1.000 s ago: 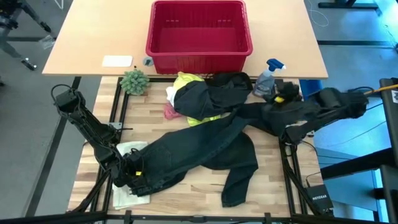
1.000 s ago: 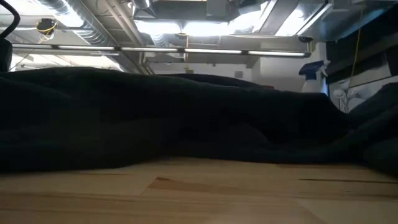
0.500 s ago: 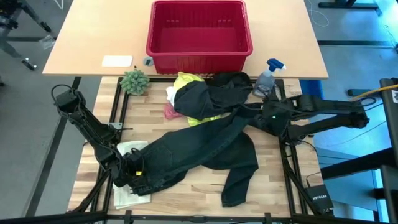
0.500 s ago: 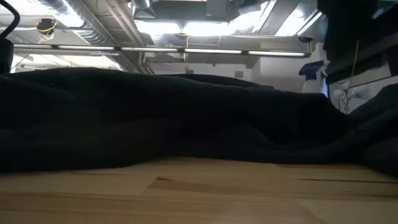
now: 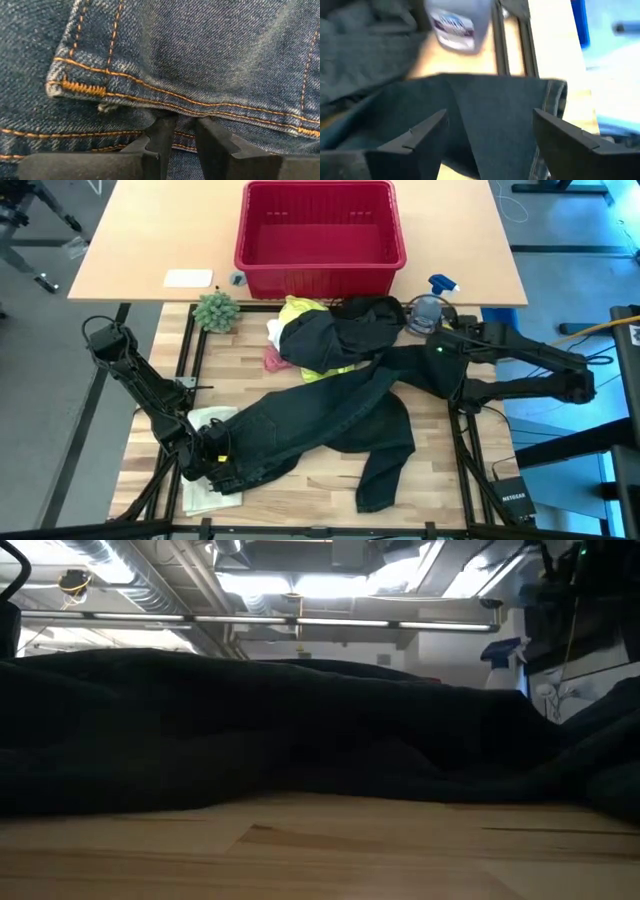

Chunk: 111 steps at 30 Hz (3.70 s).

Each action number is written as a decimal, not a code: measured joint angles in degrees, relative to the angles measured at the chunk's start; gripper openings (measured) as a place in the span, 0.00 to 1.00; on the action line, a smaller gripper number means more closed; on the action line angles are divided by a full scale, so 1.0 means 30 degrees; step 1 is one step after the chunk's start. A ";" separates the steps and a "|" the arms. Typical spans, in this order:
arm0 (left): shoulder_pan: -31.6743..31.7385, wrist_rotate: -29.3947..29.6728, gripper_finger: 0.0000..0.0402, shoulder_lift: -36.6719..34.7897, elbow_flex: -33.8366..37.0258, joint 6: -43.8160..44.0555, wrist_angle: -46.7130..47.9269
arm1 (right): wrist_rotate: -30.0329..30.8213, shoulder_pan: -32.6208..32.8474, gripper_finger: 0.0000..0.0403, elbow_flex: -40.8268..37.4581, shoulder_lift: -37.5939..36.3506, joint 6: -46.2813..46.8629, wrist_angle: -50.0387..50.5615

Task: Fold laundry
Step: Fold the black jean

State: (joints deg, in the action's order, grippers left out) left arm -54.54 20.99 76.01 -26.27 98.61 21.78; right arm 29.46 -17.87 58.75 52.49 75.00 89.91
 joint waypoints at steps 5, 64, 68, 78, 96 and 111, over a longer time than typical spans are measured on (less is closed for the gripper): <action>0.0000 0.0021 0.19 0.0000 0.0003 -0.0083 0.0000 | -0.1275 -0.1164 0.69 -0.1146 -0.0277 -0.0040 0.0040; 0.0015 0.0692 0.19 0.0044 0.0047 -0.0357 0.0175 | -0.7603 -0.5909 0.00 0.4936 -0.2378 -1.0679 -1.5724; 0.0015 0.0699 0.19 0.0044 0.0047 -0.0356 0.0182 | -1.0799 -0.5556 0.00 0.6442 -0.1123 -1.0742 -1.9258; 0.0022 0.0756 0.19 0.0044 0.0047 -0.0129 0.0191 | -1.4329 0.1234 0.00 0.6679 0.4693 -1.0225 -2.7363; 0.0051 0.1940 0.19 0.0109 0.0105 -0.0238 0.0617 | -2.5054 0.6743 0.00 2.1247 1.9365 -0.8736 -3.4563; 0.0062 0.2730 0.19 0.0281 0.0135 -0.0152 0.0982 | -2.6177 0.7317 0.13 2.2246 2.1688 -0.5603 -3.4131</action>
State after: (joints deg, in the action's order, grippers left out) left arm -54.36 29.18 76.85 -25.87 98.15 24.73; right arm -49.07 4.08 125.49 117.56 58.19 -12.49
